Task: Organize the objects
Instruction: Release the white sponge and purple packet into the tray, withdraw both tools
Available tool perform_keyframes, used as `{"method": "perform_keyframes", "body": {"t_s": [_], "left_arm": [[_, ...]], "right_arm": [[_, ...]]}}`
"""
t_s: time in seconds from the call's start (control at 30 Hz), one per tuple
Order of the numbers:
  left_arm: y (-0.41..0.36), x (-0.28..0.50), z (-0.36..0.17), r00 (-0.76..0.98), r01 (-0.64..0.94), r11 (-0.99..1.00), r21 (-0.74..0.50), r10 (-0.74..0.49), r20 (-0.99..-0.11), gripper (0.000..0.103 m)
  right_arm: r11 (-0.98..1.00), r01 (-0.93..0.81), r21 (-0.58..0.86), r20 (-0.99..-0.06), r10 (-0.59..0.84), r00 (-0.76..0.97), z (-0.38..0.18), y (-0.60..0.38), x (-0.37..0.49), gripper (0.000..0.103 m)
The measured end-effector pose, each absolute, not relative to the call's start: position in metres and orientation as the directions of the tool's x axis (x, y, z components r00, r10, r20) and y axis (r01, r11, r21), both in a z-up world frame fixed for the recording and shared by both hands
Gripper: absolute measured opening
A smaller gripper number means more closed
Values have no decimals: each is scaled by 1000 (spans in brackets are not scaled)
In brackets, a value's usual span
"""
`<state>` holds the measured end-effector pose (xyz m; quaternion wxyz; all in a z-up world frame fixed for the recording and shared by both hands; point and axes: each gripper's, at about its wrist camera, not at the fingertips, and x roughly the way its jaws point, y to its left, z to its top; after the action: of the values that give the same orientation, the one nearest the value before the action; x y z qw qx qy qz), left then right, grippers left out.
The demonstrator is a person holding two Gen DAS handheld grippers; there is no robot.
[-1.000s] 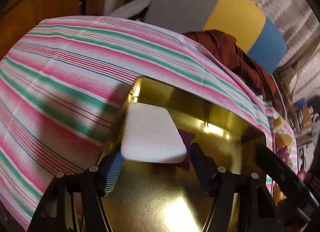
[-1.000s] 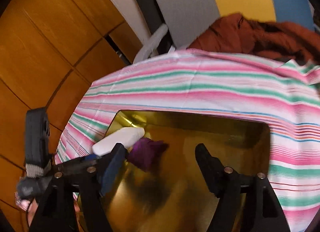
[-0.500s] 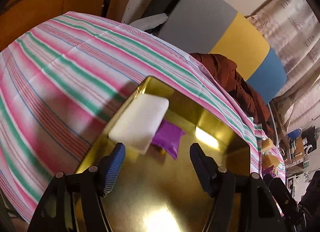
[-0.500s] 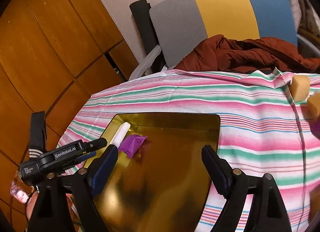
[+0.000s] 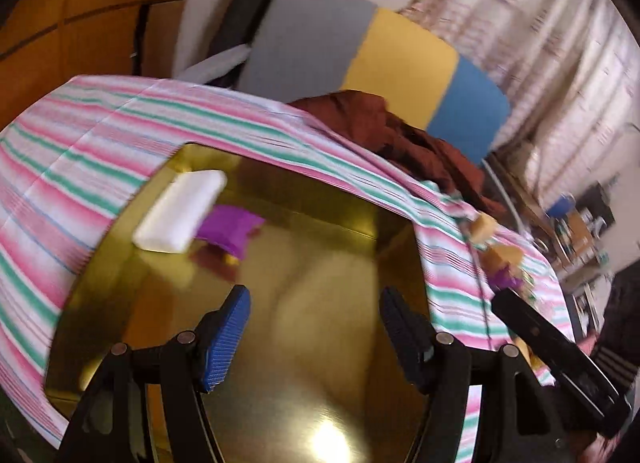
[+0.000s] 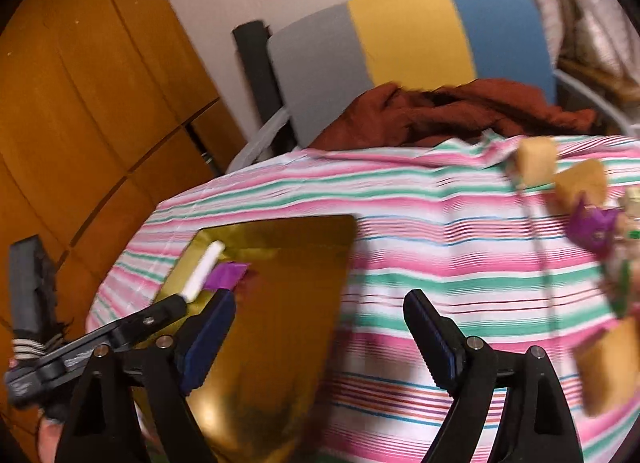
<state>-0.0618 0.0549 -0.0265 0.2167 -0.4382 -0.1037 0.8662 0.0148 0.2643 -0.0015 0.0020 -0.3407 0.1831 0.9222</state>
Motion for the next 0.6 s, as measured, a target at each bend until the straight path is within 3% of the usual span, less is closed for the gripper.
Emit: {"method": "perform_keyframes", "body": {"t_s": [0.33,0.6], "left_arm": [[128,-13,-19,-411,-499,-787,-363,584,-700,68],[172,20,-23,-324,-599,-721,-349,617,-718,68]], "right_arm": [[-892,-388,230,-665,147,-732,-18,360,83,88],[-829,-513,223,-711,222,-667,-42,426,121,91]]}}
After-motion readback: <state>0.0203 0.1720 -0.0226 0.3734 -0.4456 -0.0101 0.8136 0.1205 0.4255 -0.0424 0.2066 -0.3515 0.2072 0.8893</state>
